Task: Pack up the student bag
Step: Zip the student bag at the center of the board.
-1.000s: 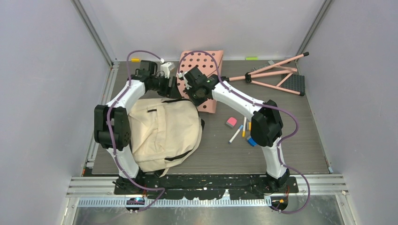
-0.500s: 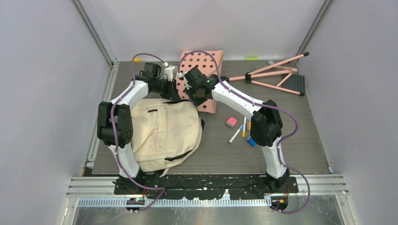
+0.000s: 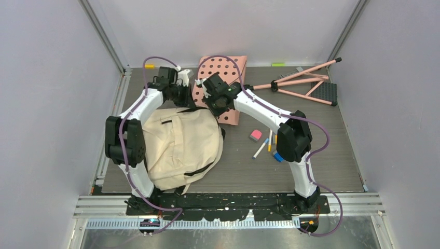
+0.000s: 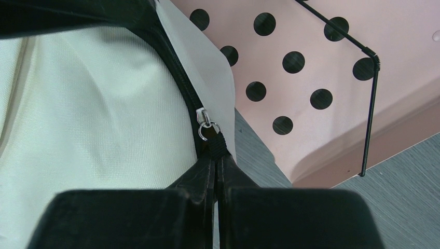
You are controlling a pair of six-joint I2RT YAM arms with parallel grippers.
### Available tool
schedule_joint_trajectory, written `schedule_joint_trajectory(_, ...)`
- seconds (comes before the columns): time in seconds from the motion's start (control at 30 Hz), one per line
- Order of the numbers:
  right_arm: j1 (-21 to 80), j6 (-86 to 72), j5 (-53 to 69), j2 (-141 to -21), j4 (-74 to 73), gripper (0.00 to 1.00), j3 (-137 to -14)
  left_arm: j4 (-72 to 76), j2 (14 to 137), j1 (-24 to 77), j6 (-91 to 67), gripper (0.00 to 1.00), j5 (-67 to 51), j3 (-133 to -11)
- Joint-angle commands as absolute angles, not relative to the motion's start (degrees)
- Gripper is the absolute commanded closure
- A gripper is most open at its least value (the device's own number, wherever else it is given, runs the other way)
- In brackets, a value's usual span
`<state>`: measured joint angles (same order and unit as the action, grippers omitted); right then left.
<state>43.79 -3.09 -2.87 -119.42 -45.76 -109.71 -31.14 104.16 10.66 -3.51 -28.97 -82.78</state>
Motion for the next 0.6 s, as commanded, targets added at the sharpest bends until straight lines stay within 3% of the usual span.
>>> schedule_joint_trajectory(0.0,43.45,-1.58,-4.86,-118.45,-49.01,0.99,-113.19,-28.22,100.51,6.13,-8.57,1.00,-16.13,-87.44)
schedule_joint_trajectory(0.23,43.84,-0.64,-5.20,-118.77,-49.91,0.99,-114.47,-28.65,99.90,2.08,-13.49,1.00,-9.89,-89.58)
schedule_joint_trajectory(0.57,44.30,-0.57,-5.30,-119.25,-50.53,1.00,-115.08,-27.78,99.79,-5.15,-16.47,1.00,-10.81,-91.90)
